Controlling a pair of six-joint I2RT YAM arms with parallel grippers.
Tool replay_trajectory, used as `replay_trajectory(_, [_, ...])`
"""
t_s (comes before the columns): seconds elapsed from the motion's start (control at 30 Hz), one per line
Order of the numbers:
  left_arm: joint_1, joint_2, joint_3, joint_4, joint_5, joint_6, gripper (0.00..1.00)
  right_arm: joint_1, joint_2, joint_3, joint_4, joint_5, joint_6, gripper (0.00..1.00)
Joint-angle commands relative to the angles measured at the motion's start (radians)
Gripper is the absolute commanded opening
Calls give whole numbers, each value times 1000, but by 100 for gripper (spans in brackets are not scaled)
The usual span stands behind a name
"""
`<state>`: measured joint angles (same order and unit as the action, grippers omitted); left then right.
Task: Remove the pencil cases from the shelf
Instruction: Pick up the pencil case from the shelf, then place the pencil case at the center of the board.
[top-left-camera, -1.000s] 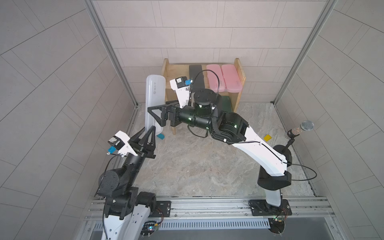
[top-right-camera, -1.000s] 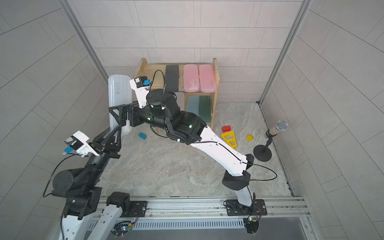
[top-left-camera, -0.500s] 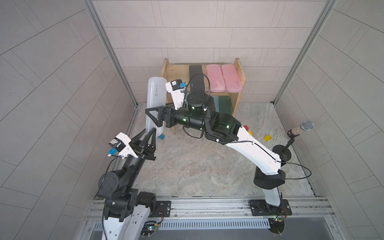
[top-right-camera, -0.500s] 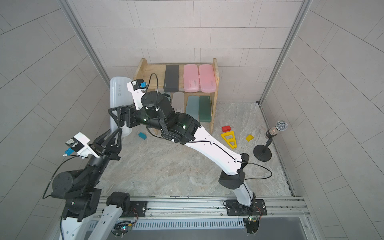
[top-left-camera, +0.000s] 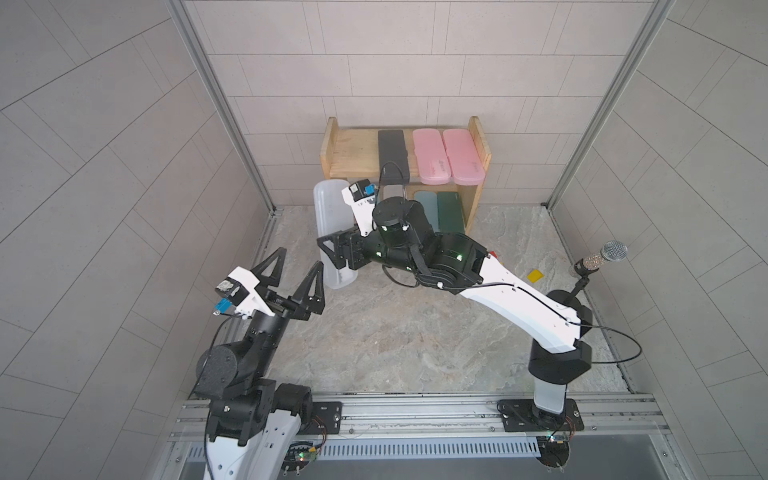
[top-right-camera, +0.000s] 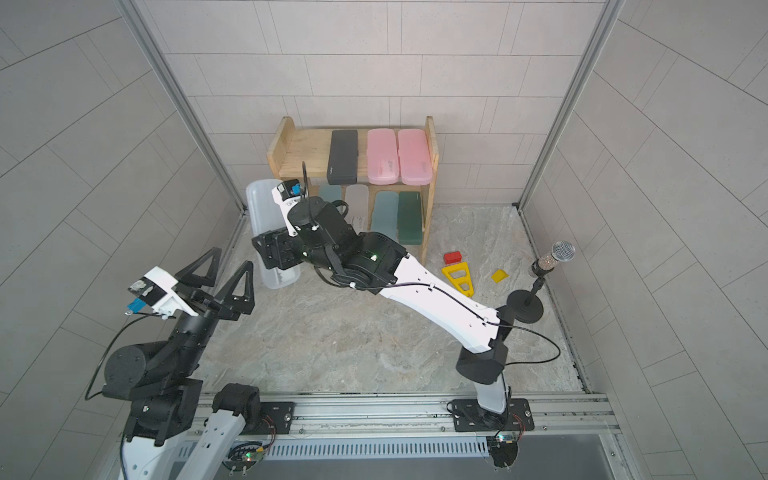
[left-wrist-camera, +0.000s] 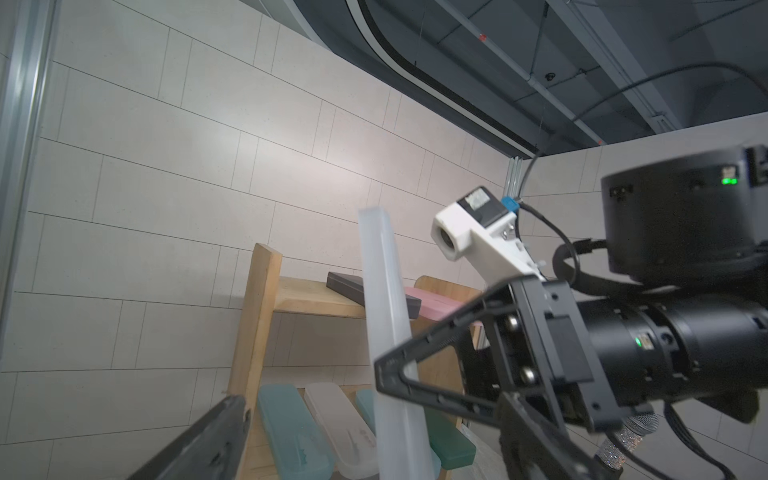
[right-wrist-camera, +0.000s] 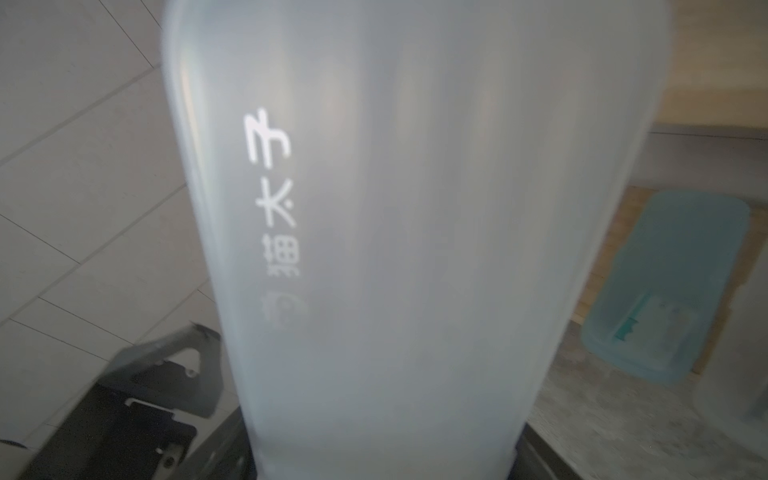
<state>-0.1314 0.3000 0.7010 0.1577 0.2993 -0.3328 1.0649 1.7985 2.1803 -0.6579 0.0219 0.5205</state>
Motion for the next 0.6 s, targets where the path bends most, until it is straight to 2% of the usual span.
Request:
replay_trajectory(0.0, [-4, -17, 11, -35, -103, 7, 100, -67, -236, -294, -29, 21, -48, 67])
replay_trajectory(0.17, [-4, 73, 81, -142, -131, -26, 100, -278, -538, -924, -17, -94, 66, 63])
replay_trajectory(0.27, [-4, 165, 97, -148, -90, -79, 100, -418, -624, -1128, -43, -144, 70, 63])
replay_trajectory(0.4, [-4, 225, 75, -101, -76, -125, 100, -565, -610, -1215, -102, -205, -11, 63])
replay_trajectory(0.57, [-4, 277, 110, -174, -74, -103, 100, -700, -494, -1247, -132, -277, -92, 62])
